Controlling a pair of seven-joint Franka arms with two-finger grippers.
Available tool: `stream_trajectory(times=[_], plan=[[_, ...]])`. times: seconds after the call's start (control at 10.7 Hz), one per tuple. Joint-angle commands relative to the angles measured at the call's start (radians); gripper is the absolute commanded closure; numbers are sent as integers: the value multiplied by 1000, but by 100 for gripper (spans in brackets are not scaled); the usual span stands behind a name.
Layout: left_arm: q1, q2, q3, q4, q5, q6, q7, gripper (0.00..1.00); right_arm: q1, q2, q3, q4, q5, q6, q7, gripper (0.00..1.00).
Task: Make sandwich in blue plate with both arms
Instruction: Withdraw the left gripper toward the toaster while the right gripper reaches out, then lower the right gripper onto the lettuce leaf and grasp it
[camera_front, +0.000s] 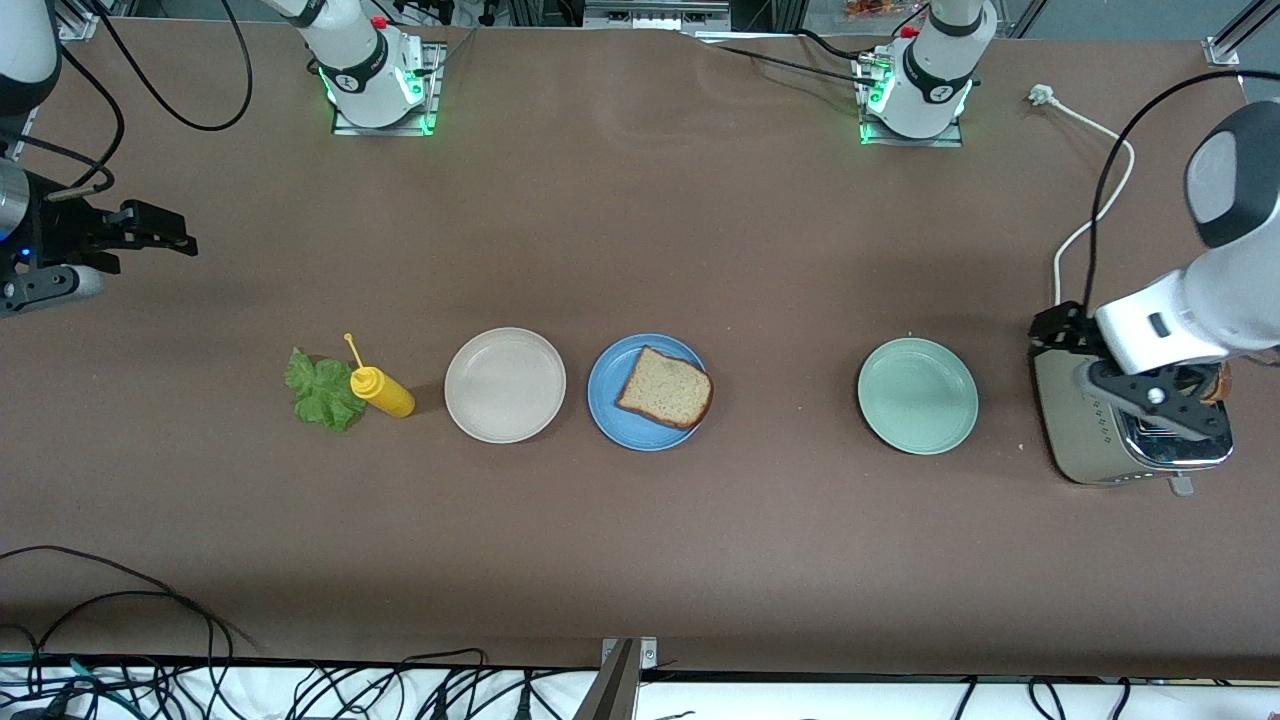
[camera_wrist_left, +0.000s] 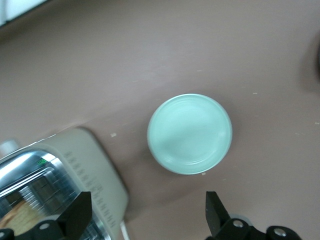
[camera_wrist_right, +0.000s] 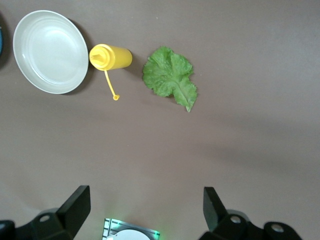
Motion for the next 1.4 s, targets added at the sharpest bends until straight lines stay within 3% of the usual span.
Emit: stream_trajectory(times=[0.0,0.19,0.47,0.84,1.3], plan=[[-164,-146,187,-55,17,7,-23,0,-35,41,-1,15,32,22,-11,0],[-224,-216,261,-81,-90,5,-121,0,-36,61,-1,16,32,30,-19,0],[-247,-311,261,-224,-117,2,-154,0,-62,136,-16,60,87,36,-86,0],[-234,-326,202,-237,-112,-18,-194,0,-67,337,-12,54,92,334,-104,0],[-232,-323,200,-229,-110,-50,-201,0,-66,531,89,54,168,540,-38,0]])
